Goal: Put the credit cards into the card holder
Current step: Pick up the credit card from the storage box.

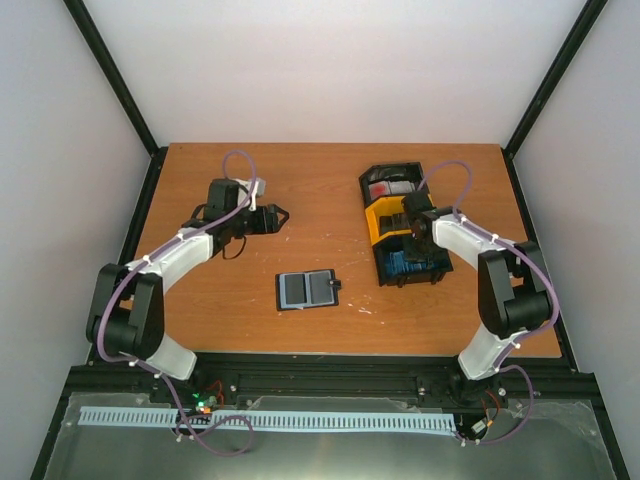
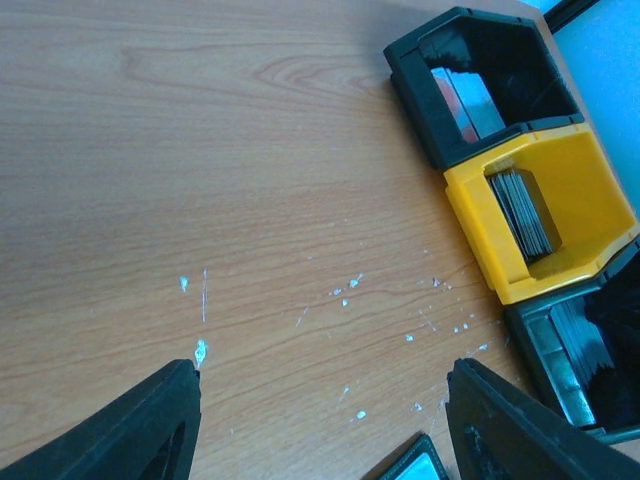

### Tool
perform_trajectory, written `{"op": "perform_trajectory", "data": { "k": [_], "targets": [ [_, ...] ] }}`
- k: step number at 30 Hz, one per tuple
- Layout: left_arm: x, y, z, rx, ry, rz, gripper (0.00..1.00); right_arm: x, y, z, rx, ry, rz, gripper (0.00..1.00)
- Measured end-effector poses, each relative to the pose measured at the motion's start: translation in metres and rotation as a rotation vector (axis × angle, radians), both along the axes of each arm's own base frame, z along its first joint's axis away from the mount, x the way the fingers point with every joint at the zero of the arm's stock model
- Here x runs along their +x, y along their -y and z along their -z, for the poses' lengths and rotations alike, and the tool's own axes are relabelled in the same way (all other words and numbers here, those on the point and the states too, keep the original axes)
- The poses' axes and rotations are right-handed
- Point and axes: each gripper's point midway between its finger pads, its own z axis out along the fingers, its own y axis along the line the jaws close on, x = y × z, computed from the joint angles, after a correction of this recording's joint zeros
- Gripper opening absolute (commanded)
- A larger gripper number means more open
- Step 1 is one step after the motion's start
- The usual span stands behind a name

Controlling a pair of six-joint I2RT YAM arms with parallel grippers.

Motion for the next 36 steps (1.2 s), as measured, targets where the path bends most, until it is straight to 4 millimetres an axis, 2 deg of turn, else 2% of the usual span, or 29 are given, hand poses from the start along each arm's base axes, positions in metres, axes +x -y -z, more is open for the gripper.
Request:
{"op": "perform_trajectory", "data": {
  "k": [8, 19, 36],
  "targets": [
    [0.011, 0.003, -0.004, -0.004, 0.013, 0.0, 0.67, 0.001, 0.004, 0.009, -0.021, -0.02, -0.008, 0.35],
    [0.013, 0.004, 0.0, -0.003, 0.004, 0.001, 0.66, 0.005, 0.01, 0.007, -0.058, 0.001, 0.002, 0.28],
    [0.013, 0.004, -0.002, -0.007, 0.008, 0.003, 0.65, 0.01, 0.029, -0.018, -0.144, 0.078, 0.036, 0.21]
  ]
}}
